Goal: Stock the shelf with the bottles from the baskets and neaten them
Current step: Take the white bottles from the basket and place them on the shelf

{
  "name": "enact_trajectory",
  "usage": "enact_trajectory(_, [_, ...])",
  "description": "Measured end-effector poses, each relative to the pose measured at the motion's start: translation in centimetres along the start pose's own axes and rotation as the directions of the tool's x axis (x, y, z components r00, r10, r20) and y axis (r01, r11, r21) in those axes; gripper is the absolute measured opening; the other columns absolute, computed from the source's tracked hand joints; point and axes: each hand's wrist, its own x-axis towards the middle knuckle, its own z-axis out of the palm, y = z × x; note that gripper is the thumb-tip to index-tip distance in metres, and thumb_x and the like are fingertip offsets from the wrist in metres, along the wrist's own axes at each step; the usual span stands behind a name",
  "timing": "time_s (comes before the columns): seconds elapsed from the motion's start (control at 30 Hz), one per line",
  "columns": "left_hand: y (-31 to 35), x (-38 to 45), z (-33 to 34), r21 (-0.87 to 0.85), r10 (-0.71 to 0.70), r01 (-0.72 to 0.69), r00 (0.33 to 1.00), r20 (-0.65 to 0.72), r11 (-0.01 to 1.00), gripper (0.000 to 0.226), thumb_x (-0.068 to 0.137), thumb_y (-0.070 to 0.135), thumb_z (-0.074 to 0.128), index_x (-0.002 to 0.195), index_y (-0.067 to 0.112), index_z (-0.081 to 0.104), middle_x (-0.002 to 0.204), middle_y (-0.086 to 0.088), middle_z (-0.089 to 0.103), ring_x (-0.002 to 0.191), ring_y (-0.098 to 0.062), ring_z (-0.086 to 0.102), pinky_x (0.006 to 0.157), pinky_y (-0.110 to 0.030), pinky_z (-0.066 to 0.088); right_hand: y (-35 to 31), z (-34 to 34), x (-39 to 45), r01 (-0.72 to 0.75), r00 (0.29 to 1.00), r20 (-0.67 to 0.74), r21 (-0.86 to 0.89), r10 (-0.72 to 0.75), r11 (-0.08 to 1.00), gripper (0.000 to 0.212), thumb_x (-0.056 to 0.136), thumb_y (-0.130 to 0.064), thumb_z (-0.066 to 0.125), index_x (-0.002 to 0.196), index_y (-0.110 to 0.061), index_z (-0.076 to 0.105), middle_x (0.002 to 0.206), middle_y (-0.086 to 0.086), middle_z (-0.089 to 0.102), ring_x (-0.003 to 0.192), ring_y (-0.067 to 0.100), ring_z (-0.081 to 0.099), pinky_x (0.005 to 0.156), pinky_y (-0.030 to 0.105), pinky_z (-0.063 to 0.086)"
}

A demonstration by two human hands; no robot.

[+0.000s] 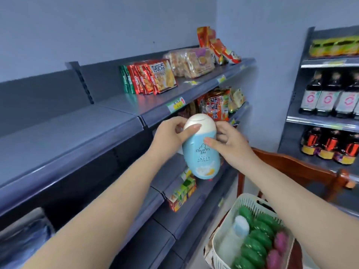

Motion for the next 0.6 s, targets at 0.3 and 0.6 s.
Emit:
enact_trajectory(0.3, [-0.2,-8.0,-16.3,-0.098,-0.101,0.081,0.969,-0.226,0.992,0.029,0.078,0.021,0.074,0.105,0.015,0.065,0.101,0.002,0.071,0.094,-0.011,0.067,0.084,-0.023,0.054,-10.1,12.3,1.6,0.108,0.975,0.155,0.291,-0.159,0.951,0.022,0.082,-0.004,0.065,0.097,-0.019,0.059,0.095,-0.001,0.068,0.081,0.007,0.067,0.076,0.029,0.056])
enact_trajectory(0.6, [-1.5,-17.7,-29.9,-0.144,-0.110,0.054,0.903,-0.416,0.988,0.051,0.068,0.027,0.077,0.116,0.031,0.061,0.105,0.001,0.070,0.093,-0.018,0.069,0.080,-0.034,0.056,-18.9,27.3,0.7,0.148,0.910,0.286,0.449,-0.299,0.881,0.016,0.084,-0.012,0.067,0.096,-0.021,0.061,0.100,0.002,0.068,0.095,0.018,0.065,0.083,0.038,0.054])
